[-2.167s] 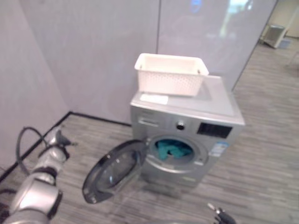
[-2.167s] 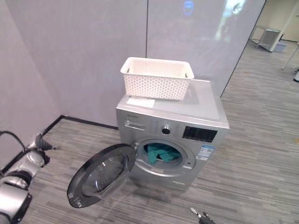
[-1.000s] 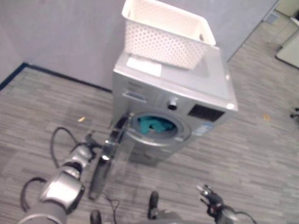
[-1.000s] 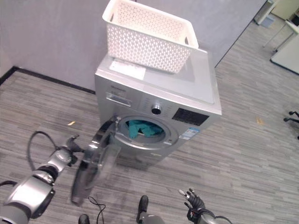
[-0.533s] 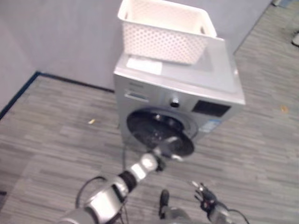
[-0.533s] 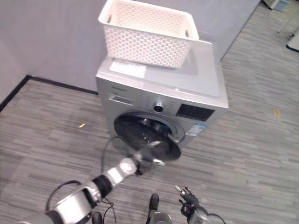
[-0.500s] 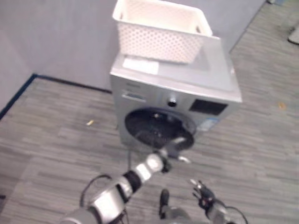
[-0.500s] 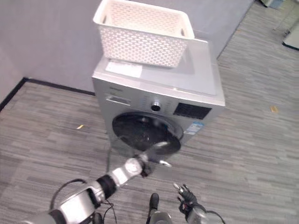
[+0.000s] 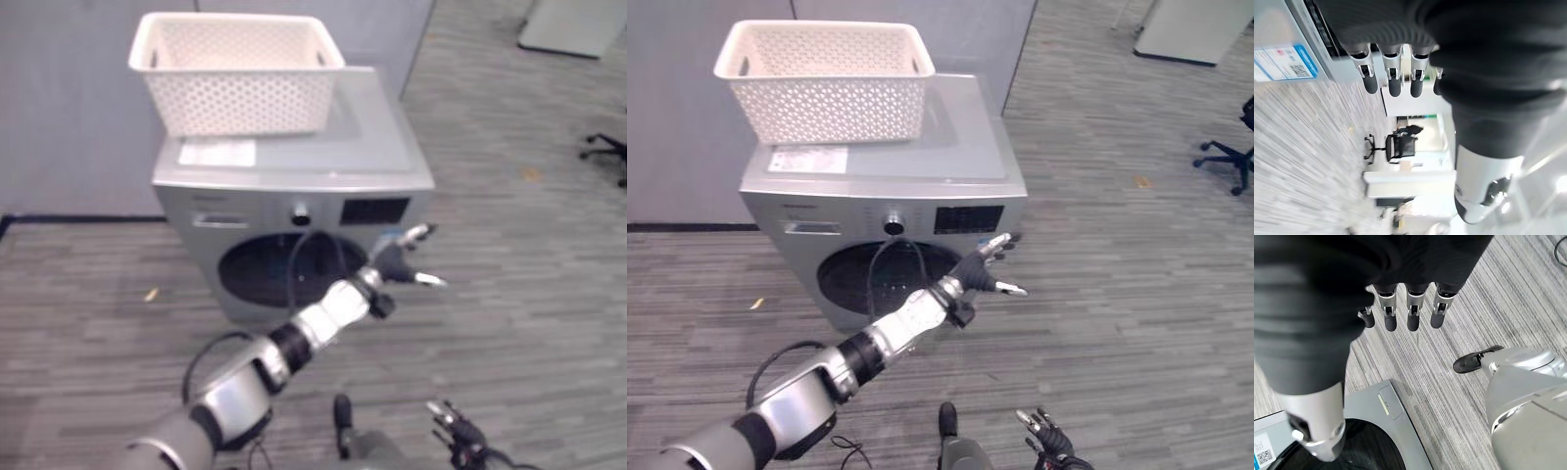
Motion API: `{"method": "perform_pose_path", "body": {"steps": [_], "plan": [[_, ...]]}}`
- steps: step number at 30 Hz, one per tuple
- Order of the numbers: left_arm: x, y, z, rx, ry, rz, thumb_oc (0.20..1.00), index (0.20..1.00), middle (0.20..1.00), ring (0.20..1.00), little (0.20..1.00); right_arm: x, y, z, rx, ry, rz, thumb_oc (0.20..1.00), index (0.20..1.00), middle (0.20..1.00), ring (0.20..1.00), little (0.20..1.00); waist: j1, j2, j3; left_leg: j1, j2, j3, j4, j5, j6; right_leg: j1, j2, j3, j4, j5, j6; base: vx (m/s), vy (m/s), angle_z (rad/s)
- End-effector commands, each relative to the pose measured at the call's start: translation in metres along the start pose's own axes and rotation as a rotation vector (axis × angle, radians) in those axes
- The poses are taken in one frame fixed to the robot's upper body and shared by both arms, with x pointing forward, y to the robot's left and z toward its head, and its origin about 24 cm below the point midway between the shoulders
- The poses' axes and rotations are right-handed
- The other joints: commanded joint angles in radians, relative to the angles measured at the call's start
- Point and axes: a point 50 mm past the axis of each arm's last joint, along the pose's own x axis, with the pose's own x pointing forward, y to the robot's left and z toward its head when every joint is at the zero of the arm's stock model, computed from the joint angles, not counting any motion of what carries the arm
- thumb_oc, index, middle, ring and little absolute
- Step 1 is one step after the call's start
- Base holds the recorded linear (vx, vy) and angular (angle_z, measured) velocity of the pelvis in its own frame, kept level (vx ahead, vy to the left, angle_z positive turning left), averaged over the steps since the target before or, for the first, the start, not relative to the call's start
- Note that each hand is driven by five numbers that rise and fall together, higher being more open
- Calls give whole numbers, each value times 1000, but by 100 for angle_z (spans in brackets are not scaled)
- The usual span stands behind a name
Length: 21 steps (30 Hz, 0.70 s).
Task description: Grab the laundry basket,head to the washer,open it,put in the laundry and shut it.
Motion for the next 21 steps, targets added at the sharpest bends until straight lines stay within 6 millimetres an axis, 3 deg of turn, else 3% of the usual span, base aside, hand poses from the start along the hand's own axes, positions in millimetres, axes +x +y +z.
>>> {"method": "perform_pose_path", "body": {"steps": [1,3,7,10,11,12,13,14,15,16,17,18,19,21], "plan": [[-16,30,10,17,-96,13,1000,1000,1000,1000,1000,11,16,2,70,-31,5,1000,1000,1000,1000,1000,76,-35,8,-26,-2,-69,13,17,9,83,-51,-32,0,-68,81,-20,21,33],[-26,33,5,19,-85,11,1000,1000,1000,1000,1000,11,18,1,75,-24,7,1000,1000,1000,1000,1000,84,-34,6,-30,-5,-74,13,18,11,83,-54,-36,0,-68,81,-11,21,25],[-74,55,-43,-37,88,94,1000,1000,1000,1000,1000,16,28,-5,88,3,7,1000,1000,1000,1000,1000,137,-17,3,-27,-19,-101,13,12,17,115,-60,-66,0,-80,78,1,6,22],[-92,64,-59,-47,149,138,1000,1000,1000,1000,1000,18,32,-5,83,16,7,1000,1000,1000,1000,1000,152,-12,-3,-35,-24,-113,13,15,20,119,-65,-79,0,-82,76,-8,9,25],[-119,72,-77,-64,225,186,1000,1000,1000,1000,1000,19,31,-6,69,26,-1,1000,1000,1000,1000,1000,171,-2,-5,-29,-27,-121,13,11,21,132,-66,-90,0,-88,75,-7,16,20],[-119,73,-77,-64,225,186,1000,1000,1000,1000,1000,19,32,-6,69,26,-1,1000,1000,1000,1000,1000,170,-3,-6,-32,-28,-122,13,14,21,130,-68,-90,0,-87,75,-17,23,15],[-147,80,-95,-154,300,271,1000,1000,1000,1000,1000,19,30,-8,80,39,-13,1000,1000,1000,1000,1000,187,2,-9,-32,-33,-131,13,14,23,138,-69,-101,0,-90,73,-16,8,8],[-147,80,-95,-154,300,272,1000,1000,1000,1000,1000,19,30,-8,80,40,-13,1000,1000,1000,1000,1000,186,2,-10,-34,-33,-131,13,15,23,137,-69,-101,0,-90,73,-16,10,15],[-179,85,-113,-216,378,365,1000,1000,1000,1000,1000,17,24,-13,100,59,-40,1000,1000,1000,1000,1000,207,7,-10,-30,-34,-143,13,13,24,150,-68,-110,0,-95,70,-11,4,14],[-179,85,-113,-215,378,366,1000,1000,1000,1000,1000,17,24,-13,100,59,-40,1000,1000,1000,1000,1000,206,6,-12,-33,-35,-144,13,16,24,147,-70,-111,0,-94,70,-27,6,14],[-216,88,-130,-246,473,453,1000,1000,1000,1000,1000,16,19,-16,111,73,-65,1000,1000,1000,1000,1000,224,11,-14,-31,-35,-154,13,15,24,157,-69,-120,0,-100,67,-26,5,9],[-216,88,-129,-246,473,453,1000,1000,1000,1000,1000,16,19,-16,111,73,-64,1000,1000,1000,1000,1000,223,10,-16,-35,-36,-155,13,17,25,154,-71,-121,0,-99,67,-34,10,17],[-250,87,-144,-269,571,540,1000,1000,1000,1000,1000,13,11,-21,128,89,-93,1000,1000,1000,1000,1000,240,13,-19,-38,-37,-165,13,21,25,161,-70,-132,0,-103,66,-33,8,24],[-284,83,-158,-297,682,622,1000,1000,1000,1000,1000,10,4,-24,143,99,-123,1000,1000,1000,1000,1000,257,16,-20,-40,-36,-176,13,24,24,168,-68,-145,0,-107,64,-36,1,25]]}}
